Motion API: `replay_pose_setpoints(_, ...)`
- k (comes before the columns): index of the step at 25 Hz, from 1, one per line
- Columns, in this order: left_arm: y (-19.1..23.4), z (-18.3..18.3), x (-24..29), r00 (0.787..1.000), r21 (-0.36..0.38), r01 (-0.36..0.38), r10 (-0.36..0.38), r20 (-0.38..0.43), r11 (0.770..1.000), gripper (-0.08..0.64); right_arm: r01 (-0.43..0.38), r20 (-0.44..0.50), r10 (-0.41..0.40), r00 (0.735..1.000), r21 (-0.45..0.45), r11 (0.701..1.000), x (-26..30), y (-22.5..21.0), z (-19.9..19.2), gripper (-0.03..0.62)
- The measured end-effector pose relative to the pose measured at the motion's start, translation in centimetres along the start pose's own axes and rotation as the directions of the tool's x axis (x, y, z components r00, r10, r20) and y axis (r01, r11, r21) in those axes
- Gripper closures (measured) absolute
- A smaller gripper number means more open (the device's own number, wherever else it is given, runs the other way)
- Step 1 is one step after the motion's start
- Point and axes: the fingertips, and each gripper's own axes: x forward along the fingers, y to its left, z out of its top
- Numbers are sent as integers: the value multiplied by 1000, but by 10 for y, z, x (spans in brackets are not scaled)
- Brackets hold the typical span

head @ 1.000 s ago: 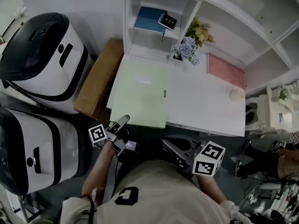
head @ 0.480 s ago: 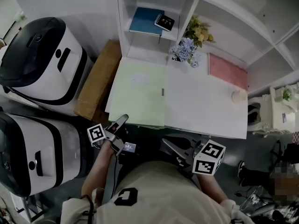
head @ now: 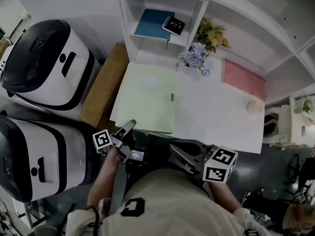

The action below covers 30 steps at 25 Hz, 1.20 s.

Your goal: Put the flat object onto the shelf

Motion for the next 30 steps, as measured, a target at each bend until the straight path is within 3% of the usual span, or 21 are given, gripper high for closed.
replay_pose_setpoints(9,-4,1,7,998,42,-42,41,39,998,262,-50,2,50,999,8,999,-11,-12,7,571)
replay_pose_setpoints(16,-10,-1,11,995,46,-64,60,82,997,264,-120,-55,119,991,-16,993,-11,-12,4,571)
replay_pose_setpoints(21,-14,3,13,993,46,-75,71,94,996,264,-154,-53,157,986,44,987,-9,-18,4,571)
replay_pose_setpoints(30,-15,21,27,998,52,-37,35,47,998,264,-120,-36,122,992,63,991,5,-29,14,571)
